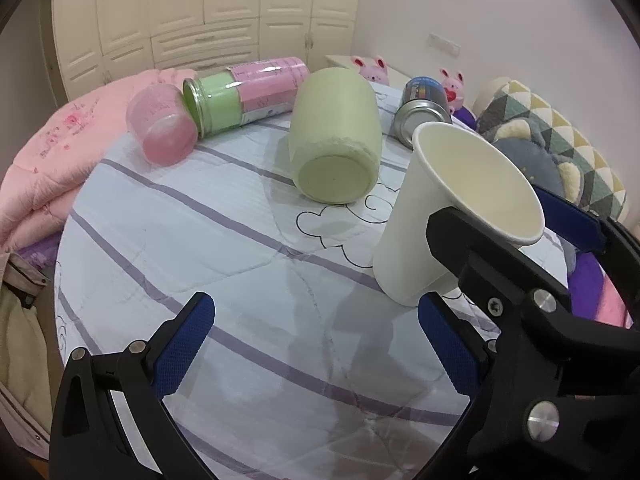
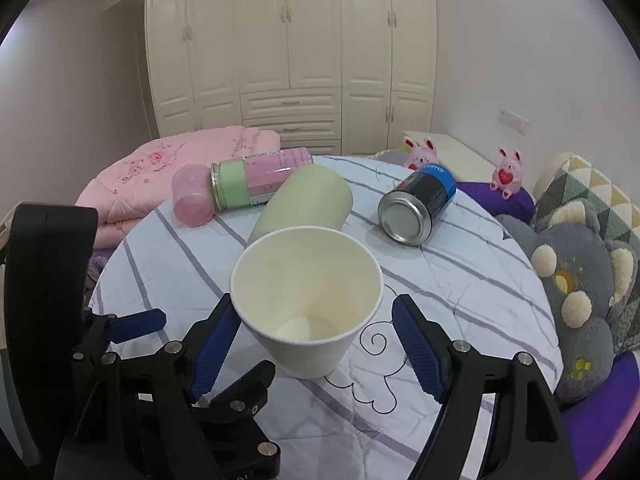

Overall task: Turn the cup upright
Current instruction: 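Lower the upright cup onto the table and open the right tool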

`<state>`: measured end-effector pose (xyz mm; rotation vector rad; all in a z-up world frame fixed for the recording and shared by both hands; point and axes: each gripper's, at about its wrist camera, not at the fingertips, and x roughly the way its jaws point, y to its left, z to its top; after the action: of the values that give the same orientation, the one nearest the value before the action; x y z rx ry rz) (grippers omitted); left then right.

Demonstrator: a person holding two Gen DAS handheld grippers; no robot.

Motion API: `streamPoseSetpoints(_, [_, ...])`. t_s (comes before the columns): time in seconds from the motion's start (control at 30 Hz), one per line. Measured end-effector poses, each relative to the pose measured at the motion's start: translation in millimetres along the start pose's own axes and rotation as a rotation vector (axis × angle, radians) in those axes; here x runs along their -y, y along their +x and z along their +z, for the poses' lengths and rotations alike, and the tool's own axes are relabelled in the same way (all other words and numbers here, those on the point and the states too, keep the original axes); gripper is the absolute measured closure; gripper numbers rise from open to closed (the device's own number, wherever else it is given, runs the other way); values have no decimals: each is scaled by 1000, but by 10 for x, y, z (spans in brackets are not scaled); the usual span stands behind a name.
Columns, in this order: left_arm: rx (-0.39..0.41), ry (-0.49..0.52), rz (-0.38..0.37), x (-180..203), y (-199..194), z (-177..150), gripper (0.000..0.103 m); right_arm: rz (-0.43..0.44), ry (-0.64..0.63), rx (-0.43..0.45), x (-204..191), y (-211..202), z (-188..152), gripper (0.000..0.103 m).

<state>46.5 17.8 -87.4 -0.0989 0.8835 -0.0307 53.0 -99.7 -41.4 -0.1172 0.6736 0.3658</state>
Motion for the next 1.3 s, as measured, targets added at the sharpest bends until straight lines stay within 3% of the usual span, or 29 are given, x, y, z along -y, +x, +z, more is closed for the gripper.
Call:
streamPoseSetpoints(0.73, [19,17,-4,90,-80,13,0,20,1,14,36,-69,-7,24])
streamPoseSetpoints(1.13, [33,45,-31,268,-123,42,0,91,65,40,326,-302,-52,23])
streamPoseSetpoints(1.3, [35,75,-31,410,-127,34,0,83,79,49,448,-373,-86,23])
